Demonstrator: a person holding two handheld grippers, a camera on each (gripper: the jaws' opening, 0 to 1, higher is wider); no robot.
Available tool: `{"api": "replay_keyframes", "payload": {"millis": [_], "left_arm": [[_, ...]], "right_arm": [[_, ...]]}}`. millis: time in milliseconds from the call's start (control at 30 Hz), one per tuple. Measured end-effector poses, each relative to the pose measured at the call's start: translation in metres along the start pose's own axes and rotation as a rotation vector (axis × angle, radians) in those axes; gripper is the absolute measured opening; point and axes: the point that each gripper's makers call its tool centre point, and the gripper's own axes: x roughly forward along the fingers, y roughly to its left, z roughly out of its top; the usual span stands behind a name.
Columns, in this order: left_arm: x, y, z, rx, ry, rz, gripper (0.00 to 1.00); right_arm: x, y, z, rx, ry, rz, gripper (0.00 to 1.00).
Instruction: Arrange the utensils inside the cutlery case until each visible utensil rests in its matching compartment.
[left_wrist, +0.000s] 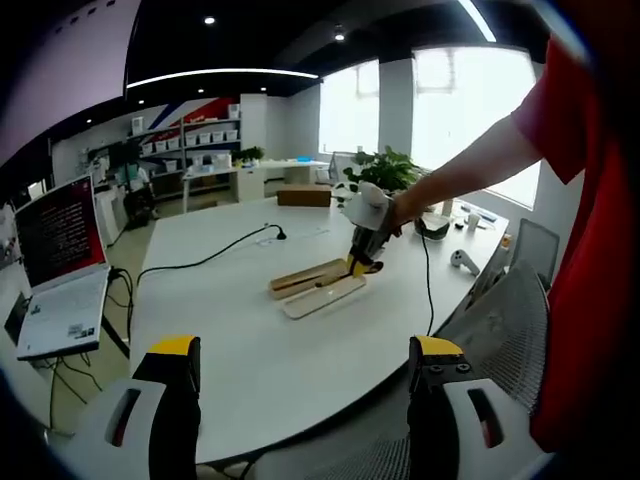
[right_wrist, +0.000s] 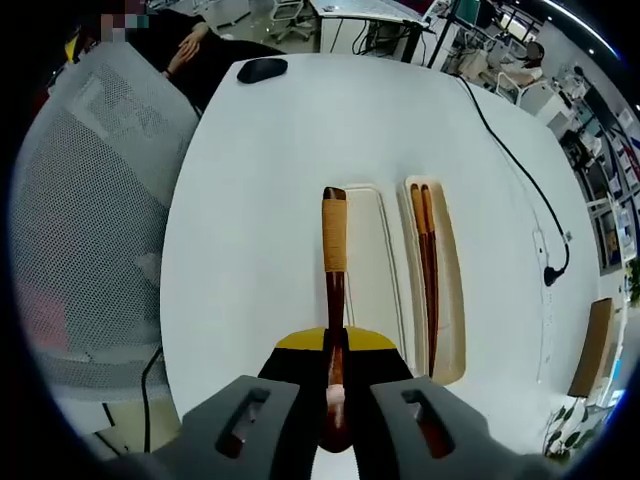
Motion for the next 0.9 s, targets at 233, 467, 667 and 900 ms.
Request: {"api": "replay_keyframes", "payload": {"millis": [233,467,667,900], "left_arm": [[0.001,0.000,0.010,-0.013,-0.020,-0.002,0.88],[0.004,0.002,0.008,-0.015,-0.012,0.003,0.88],[0.005,0.003,0.007,-0.021,-0.006,0.005,0.88],[0.008,0.001,0.010,-0.079,-0.026,-0.002,0.88]], "right_arm": [[-0.015,-0.028,0.007,-0.026,0.001,-0.015,0.01],[-0.025,-0.047,0.012,-0.066,0.011,-0.024,0.01],[-0.029,-0.059,0.014,-0.083,0.014,-0.016,0.01],[-0.041,-0.074,0.024,-0.110,0.015,-0.014,0.01]]}}
